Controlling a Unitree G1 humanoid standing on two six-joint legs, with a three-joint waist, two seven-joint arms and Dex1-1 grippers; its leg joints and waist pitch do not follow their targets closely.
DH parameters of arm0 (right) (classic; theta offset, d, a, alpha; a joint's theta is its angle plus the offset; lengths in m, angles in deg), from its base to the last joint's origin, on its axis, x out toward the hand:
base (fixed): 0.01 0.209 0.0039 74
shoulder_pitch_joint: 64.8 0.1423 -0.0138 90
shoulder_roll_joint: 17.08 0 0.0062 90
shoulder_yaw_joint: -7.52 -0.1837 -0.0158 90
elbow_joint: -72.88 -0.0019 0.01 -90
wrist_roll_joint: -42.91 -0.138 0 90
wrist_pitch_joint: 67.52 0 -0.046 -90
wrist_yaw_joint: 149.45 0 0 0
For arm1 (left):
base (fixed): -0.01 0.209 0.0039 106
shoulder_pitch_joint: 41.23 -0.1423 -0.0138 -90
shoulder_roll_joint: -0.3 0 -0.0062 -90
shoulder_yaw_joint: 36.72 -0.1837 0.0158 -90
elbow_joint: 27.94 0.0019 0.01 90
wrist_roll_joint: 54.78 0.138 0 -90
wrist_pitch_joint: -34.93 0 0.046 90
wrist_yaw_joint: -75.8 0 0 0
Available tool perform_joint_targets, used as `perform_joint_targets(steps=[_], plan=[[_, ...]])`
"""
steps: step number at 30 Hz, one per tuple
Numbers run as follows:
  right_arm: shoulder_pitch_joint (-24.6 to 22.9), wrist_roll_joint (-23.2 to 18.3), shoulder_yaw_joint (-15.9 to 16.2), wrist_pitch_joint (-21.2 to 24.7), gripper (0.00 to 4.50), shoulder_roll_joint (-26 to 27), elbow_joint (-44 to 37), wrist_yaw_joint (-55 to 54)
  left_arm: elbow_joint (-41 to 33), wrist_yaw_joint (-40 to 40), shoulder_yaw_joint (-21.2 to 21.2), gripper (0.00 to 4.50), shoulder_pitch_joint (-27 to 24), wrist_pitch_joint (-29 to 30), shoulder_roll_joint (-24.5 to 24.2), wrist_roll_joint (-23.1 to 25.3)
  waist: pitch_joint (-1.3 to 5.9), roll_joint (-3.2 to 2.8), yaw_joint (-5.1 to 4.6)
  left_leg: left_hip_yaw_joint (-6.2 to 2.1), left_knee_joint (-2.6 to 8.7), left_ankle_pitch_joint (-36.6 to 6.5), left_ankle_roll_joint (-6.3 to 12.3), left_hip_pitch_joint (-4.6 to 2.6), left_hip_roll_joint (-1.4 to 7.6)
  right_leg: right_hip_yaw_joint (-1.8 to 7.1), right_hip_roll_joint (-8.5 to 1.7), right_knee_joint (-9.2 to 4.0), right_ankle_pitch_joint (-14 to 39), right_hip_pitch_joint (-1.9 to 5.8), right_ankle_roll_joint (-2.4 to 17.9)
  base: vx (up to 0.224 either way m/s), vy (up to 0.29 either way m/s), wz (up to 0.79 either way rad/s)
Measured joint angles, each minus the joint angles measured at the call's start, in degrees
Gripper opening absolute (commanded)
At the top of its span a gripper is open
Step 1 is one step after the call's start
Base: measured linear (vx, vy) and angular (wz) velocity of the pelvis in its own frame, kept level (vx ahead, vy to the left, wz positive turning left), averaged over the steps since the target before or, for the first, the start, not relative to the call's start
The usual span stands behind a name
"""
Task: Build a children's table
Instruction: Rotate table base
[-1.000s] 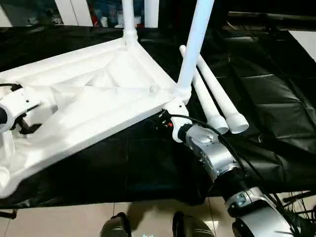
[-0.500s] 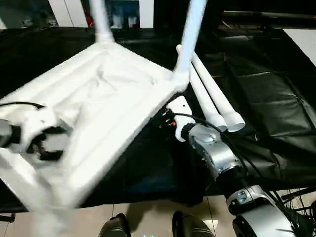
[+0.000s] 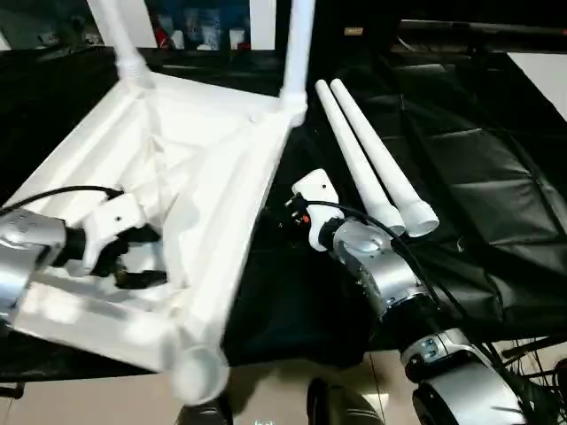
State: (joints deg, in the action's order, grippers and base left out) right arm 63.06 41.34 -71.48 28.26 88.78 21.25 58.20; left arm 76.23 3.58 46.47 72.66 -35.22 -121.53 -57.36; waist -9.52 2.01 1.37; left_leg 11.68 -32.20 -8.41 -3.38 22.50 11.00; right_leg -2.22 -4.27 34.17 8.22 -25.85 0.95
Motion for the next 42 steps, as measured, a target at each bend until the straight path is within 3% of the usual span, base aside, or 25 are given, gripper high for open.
perform_joint_targets(steps=[4, 15, 19, 24, 33, 35, 38, 40, 42], plan=[[-0.3, -0.1, 0.0, -0.7, 3.86, -0.1, 0.0, 1.9, -1.0, 1.5, -0.1, 4.46, 0.1, 1.8, 2.3, 0.0, 0.01, 0.01, -0.35, -0.01, -0.02, 0.0, 0.01, -0.03, 0.0, 0.0, 0.0, 0.06, 0.0, 0.0, 0.0, 0.0, 0.0, 0.0], [0.0, -1.3, -3.8, -2.4, 3.86, -0.1, -1.2, 0.4, 4.9, 13.7, 0.2, 4.46, 5.0, -0.7, 10.7, 2.9, -0.02, 0.04, 0.62, -0.09, -0.28, 0.0, -0.01, 0.07, 0.0, -0.03, -0.02, 0.25, -0.1, -0.01, 0.2, 0.0, 0.0, 0.0], [0.5, -2.7, -1.1, -2.6, 3.86, 1.6, -6.5, 5.2, 4.7, 15.5, -0.2, 4.46, 7.9, -2.7, 15.1, 2.2, -0.03, 0.04, 0.84, -0.16, -0.31, 0.0, 0.0, 0.19, 0.01, -0.11, -0.01, 0.19, -0.1, -0.02, 0.1, 0.0, 0.0, 0.0], [-0.6, -3.4, -2.3, 0.2, 3.86, -2.4, -13.9, 5.9, 7.2, 21.9, 0.4, 4.46, 12.0, -7.0, 16.9, 3.1, -0.01, 0.06, 0.86, -0.15, -0.4, 0.0, 0.11, 0.42, -0.04, -0.11, -0.05, -0.02, -0.1, -0.03, 0.1, 0.0, 0.0, 0.0], [-6.7, -6.9, -6.2, 9.0, 3.86, -6.1, -30.1, 4.6, 9.3, 24.4, 0.4, 4.46, 12.0, -10.3, 14.8, 5.9, -0.01, 0.05, 0.56, -0.22, -0.38, 0.0, 0.04, 0.35, 0.11, -0.2, 0.1, 0.07, -0.1, -0.07, 0.1, 0.0, 0.0, 0.0], [-7.0, -6.9, -8.1, 12.9, 3.86, -8.2, -34.4, 3.3, 7.8, 22.9, 3.0, 4.46, 11.7, -9.8, 15.4, 2.8, -0.01, 0.05, 0.82, -0.21, -0.41, 0.0, 0.04, 0.38, 0.07, -0.17, 0.05, 0.05, -0.1, -0.07, 0.1, 0.0, 0.0, 0.0], [-8.9, -7.7, -9.6, 20.9, 3.86, -11.3, -40.3, 2.9, -5.3, 15.5, 5.3, 4.46, 9.3, -0.2, 16.9, -9.0, 0.0, 0.07, 1.85, -0.14, -0.4, 0.0, 0.08, 0.41, 0.01, -0.15, -0.04, -0.02, -0.1, -0.03, 0.1, 0.0, 0.0, 0.0], [-10.6, -8.1, -9.4, 25.0, 3.86, -13.2, -43.2, 3.5, -15.3, 8.6, 2.1, 4.46, 6.2, 5.5, 14.8, -14.6, 0.04, -0.04, 1.96, -0.13, -0.39, -0.1, 0.11, 0.38, 0.01, -0.14, -0.04, -0.02, -0.1, -0.03, 0.2, 0.0, 0.0, 0.0], [-11.5, -8.0, -9.4, 26.4, 3.86, -15.3, -44.2, 4.4, -18.5, 5.7, -1.2, 4.46, 4.0, 7.4, 14.6, -16.0, 0.04, -0.23, 1.93, -0.11, -0.4, 0.0, 0.08, 0.34, 0.02, -0.13, -0.03, 0.04, -0.1, -0.04, 0.1, 0.0, 0.0, 0.0]])
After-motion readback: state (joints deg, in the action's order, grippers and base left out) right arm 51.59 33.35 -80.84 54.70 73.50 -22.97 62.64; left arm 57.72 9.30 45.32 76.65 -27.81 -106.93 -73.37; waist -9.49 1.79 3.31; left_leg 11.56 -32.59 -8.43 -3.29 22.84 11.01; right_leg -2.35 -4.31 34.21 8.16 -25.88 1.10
